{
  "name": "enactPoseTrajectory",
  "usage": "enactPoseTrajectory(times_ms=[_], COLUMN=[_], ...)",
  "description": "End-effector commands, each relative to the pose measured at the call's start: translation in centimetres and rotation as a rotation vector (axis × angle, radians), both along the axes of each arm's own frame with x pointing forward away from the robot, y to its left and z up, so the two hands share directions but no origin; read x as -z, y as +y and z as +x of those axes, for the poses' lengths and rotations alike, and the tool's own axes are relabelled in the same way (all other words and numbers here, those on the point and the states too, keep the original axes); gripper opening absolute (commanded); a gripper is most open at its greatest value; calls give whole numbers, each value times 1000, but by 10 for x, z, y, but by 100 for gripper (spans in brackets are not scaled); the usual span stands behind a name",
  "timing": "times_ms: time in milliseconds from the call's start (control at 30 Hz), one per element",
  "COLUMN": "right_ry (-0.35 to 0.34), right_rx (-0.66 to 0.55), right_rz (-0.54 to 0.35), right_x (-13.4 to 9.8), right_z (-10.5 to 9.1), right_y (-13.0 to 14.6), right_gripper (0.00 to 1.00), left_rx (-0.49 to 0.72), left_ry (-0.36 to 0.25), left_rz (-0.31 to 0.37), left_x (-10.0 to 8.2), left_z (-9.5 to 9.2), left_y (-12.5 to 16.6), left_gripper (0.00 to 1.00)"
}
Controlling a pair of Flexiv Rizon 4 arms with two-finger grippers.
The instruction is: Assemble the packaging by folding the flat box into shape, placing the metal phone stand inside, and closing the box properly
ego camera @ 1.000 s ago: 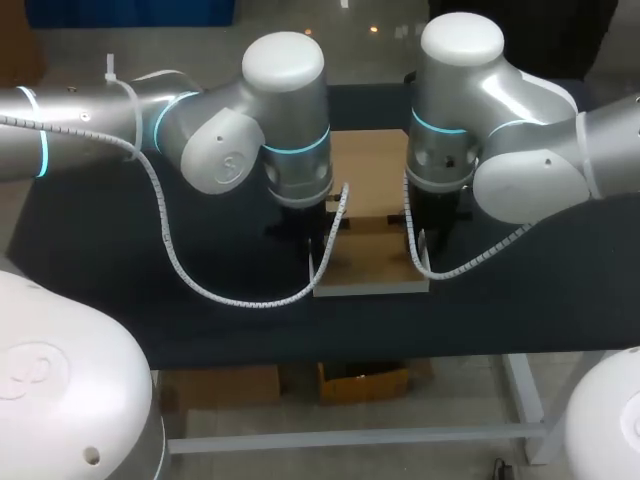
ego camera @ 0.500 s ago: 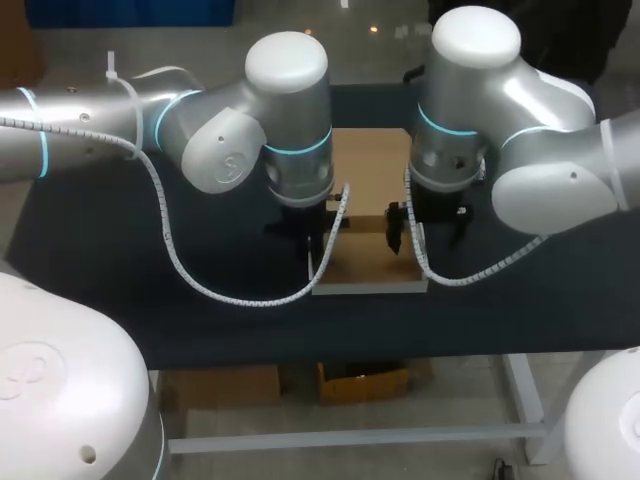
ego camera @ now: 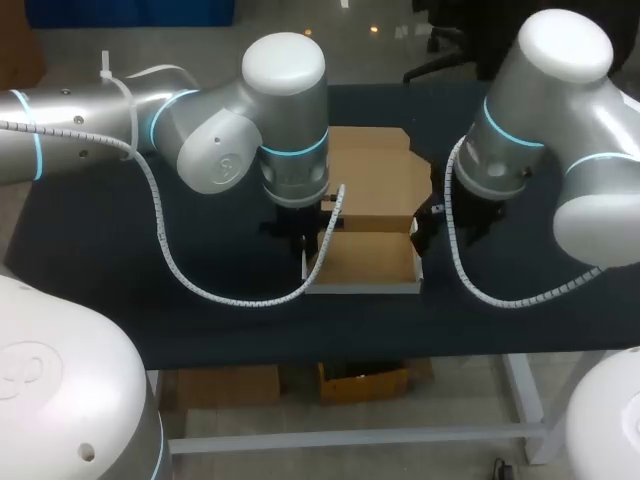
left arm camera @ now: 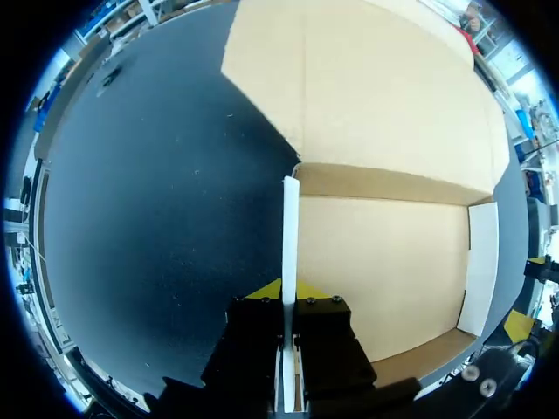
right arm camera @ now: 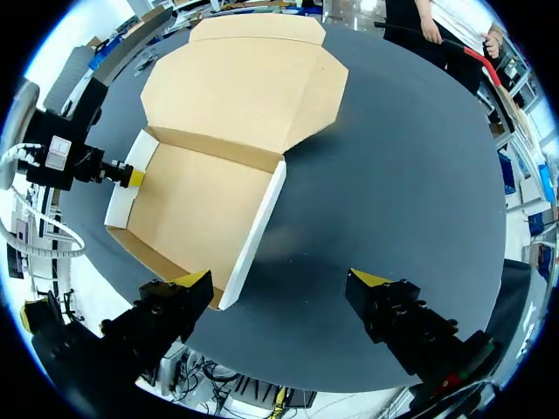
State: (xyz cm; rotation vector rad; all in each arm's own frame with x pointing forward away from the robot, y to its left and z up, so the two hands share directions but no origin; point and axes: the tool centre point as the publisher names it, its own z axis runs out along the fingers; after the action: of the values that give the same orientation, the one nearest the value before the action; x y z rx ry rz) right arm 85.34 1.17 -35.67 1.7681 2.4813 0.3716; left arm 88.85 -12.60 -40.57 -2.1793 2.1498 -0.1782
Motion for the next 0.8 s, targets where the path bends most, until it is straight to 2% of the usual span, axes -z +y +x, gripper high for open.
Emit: enactPoseTrajectory(times_ms=[33,100,767,800], right_ry=[-137,-158,-154,-157], right_rx=[-86,-109,-110,-144], right_rz=[225,230,213,225], right_x=[-10,-13,-14,-17], right_z=[-16,-20,-20,-22], right_y=[-26,-31,-33,-36], right_gripper=[100,100,100,100], left_rx=[0,-1,-8,-7], left_ry=[-3,-3,28,29], left_rz=[8,9,1,1], left_x=[-2,-3,0,0], left_z=[0,1,2,2], left_y=[2,3,8,8], left_gripper=[0,0,0,0])
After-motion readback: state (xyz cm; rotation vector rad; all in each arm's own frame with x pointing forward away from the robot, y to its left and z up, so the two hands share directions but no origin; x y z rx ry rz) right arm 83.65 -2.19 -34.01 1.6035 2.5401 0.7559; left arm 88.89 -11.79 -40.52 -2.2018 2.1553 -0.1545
